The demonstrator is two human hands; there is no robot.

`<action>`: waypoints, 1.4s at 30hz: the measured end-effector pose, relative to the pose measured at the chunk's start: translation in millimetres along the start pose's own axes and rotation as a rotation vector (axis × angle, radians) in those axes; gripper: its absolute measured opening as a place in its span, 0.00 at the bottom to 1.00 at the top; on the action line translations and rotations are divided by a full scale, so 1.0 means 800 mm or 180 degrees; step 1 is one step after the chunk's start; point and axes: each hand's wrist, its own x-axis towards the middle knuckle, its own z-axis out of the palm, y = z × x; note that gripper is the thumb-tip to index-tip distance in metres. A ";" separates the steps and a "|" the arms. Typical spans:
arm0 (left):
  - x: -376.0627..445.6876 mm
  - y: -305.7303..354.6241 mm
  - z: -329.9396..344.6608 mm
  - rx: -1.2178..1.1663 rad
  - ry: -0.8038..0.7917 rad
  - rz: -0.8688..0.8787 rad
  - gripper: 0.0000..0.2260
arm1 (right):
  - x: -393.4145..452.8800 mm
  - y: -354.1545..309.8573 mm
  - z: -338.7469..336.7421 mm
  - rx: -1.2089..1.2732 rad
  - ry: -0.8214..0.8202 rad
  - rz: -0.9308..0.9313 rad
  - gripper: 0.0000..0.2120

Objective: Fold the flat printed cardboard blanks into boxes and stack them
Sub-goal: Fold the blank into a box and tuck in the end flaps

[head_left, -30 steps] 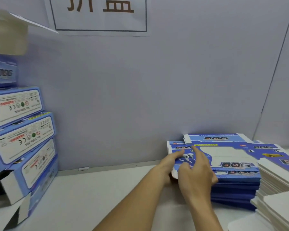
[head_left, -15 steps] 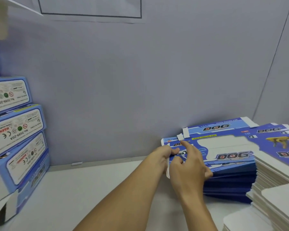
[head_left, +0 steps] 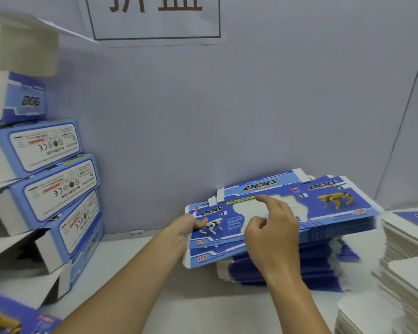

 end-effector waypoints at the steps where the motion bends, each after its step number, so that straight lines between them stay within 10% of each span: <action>1: -0.006 0.000 -0.020 0.0029 0.0105 -0.0016 0.07 | -0.001 -0.004 0.000 -0.0002 0.0032 -0.0057 0.21; 7: -0.046 0.002 -0.124 0.0048 0.0631 -0.0260 0.06 | 0.011 -0.009 -0.021 -0.0517 0.0612 0.0228 0.21; 11: -0.076 -0.001 -0.159 0.0007 0.0661 -0.0476 0.09 | 0.015 -0.001 -0.023 -0.0669 0.0099 0.0905 0.23; 24: -0.097 0.015 -0.143 0.0873 0.0859 -0.0187 0.25 | 0.006 0.021 -0.007 0.1177 0.0323 0.2337 0.20; 29: -0.114 0.000 -0.109 0.3187 0.2147 0.1380 0.32 | 0.005 0.039 0.001 0.1853 0.0413 0.2914 0.15; 32: -0.128 -0.026 -0.067 0.3908 0.1115 0.2858 0.41 | 0.004 0.038 0.008 0.1924 0.0287 0.2910 0.12; 36: -0.109 -0.074 -0.022 0.5192 0.0632 0.3307 0.56 | 0.003 0.042 0.009 0.1853 0.0318 0.2795 0.13; 42: -0.066 -0.089 -0.037 0.5405 0.0955 0.3117 0.50 | 0.006 0.054 0.015 0.1835 0.0065 0.2524 0.11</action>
